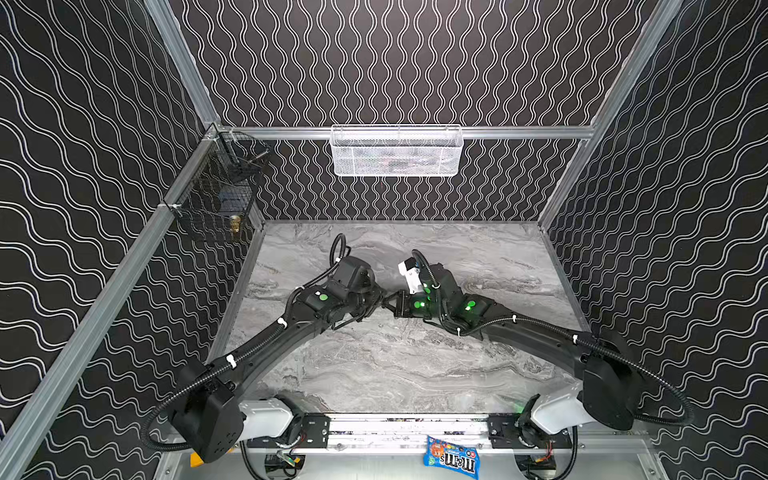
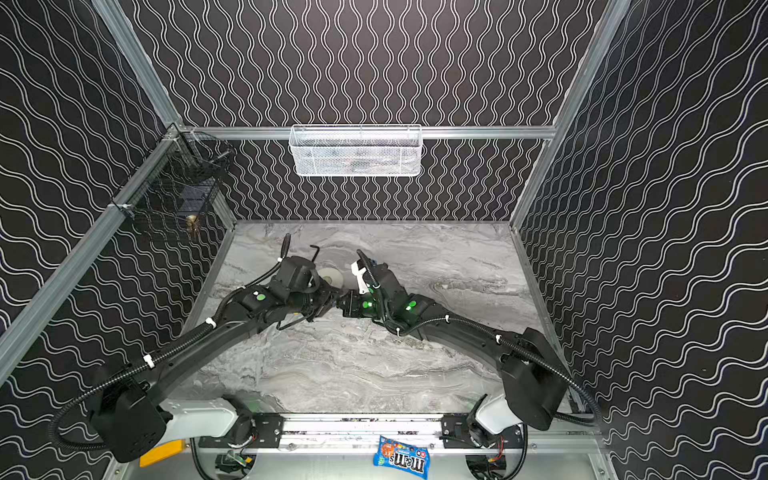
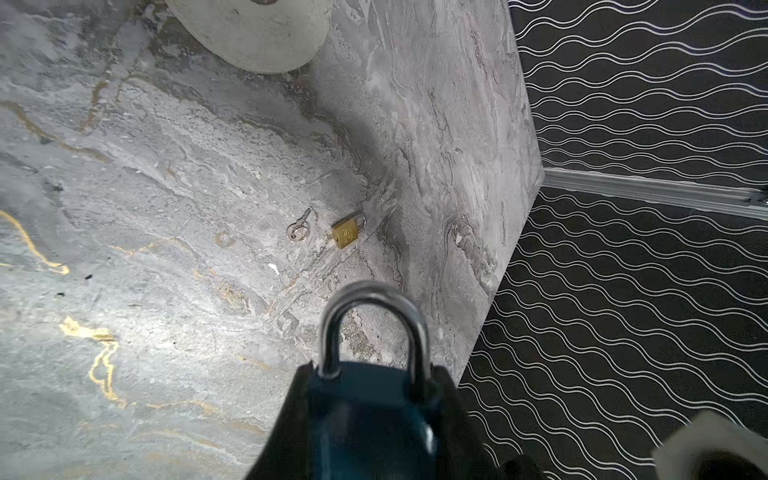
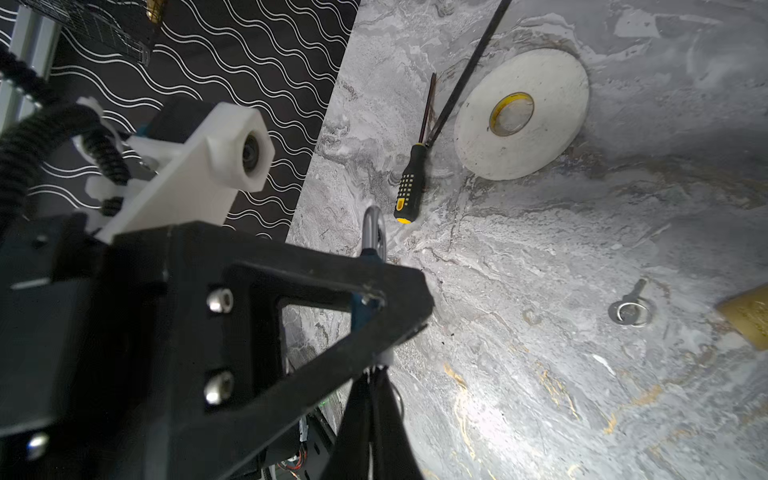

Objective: Unlock with the key

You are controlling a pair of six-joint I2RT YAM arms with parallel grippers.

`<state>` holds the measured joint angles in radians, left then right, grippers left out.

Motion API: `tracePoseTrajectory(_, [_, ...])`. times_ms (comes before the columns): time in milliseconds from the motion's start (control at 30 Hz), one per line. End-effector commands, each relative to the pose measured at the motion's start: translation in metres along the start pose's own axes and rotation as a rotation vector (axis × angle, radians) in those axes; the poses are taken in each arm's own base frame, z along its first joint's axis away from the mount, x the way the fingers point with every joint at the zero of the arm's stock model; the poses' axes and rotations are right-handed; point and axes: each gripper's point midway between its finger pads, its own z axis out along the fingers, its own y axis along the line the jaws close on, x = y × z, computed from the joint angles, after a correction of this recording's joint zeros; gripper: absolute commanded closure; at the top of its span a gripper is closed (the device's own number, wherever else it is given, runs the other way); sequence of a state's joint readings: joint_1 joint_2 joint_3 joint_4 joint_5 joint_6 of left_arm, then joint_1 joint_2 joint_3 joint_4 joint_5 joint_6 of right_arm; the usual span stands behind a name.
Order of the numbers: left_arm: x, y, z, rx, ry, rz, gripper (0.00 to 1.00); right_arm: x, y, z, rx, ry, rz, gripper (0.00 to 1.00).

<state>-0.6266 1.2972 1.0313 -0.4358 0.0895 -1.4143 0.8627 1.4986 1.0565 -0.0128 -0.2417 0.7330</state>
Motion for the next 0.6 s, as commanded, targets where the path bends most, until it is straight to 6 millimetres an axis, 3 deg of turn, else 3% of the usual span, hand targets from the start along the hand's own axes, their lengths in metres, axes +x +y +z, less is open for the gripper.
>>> tracePoseTrajectory(0, [-0.001,-0.013,-0.004,0.054,-0.006,0.008,0.94,-0.006,0.014,-0.001,-0.039,-0.003,-0.012,1.0])
tracePoseTrajectory(67, [-0.003,-0.014,-0.005,0.054,-0.016,0.01,0.99,-0.008,0.012,-0.003,-0.014,-0.001,-0.013,0.9])
tracePoseTrajectory(233, [-0.008,-0.017,-0.008,0.058,-0.047,0.017,1.0,-0.009,0.002,-0.009,0.062,-0.015,-0.006,0.77])
tracePoseTrajectory(567, [-0.012,-0.019,-0.009,0.049,-0.063,0.037,1.0,-0.007,0.001,-0.003,0.082,0.002,0.022,0.73])
